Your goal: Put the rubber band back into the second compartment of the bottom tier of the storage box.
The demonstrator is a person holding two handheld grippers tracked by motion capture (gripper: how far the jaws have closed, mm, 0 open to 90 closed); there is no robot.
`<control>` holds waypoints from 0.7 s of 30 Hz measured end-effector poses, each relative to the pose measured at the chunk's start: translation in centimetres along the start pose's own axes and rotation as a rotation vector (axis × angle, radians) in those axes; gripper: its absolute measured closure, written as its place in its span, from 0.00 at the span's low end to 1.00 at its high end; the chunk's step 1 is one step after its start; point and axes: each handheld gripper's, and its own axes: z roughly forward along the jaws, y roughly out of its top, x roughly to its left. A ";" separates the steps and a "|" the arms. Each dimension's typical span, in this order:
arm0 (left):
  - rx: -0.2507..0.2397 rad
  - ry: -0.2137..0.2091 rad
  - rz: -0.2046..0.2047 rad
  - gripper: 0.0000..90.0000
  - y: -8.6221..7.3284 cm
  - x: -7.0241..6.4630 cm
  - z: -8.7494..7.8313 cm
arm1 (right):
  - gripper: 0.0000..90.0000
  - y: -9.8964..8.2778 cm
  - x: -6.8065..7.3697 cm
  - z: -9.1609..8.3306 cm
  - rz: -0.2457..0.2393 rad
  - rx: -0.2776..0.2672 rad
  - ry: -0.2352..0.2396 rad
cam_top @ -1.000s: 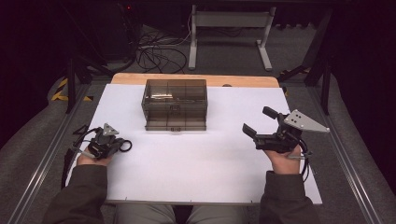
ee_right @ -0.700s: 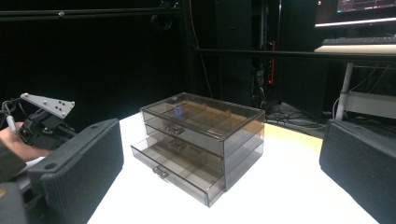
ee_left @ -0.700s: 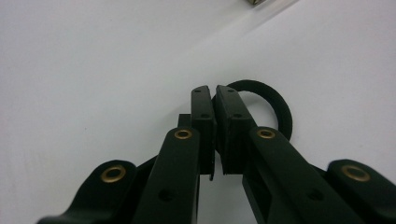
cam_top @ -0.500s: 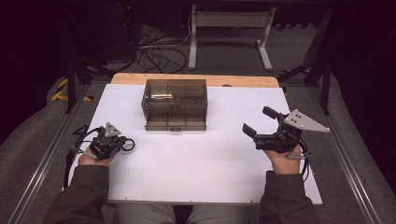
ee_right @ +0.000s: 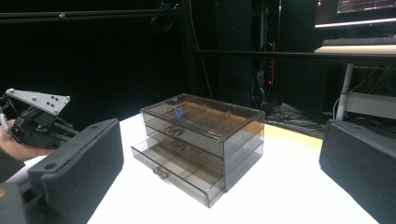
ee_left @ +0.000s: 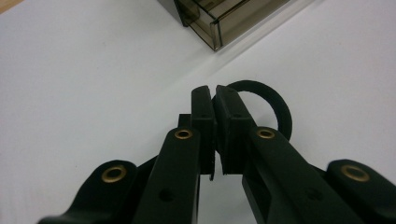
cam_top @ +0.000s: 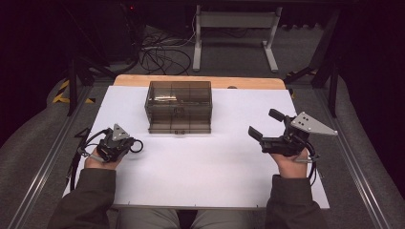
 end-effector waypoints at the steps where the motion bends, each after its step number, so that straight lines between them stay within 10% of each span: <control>1: -0.007 0.008 0.000 0.96 0.2 -0.1 -0.1 | 0.00 0.0 0.0 0.0 0.000 -0.001 0.000; 21: -0.055 -0.011 0.029 0.96 2.3 -1.7 0.7 | 0.00 0.1 -0.2 -0.4 0.008 -0.015 0.001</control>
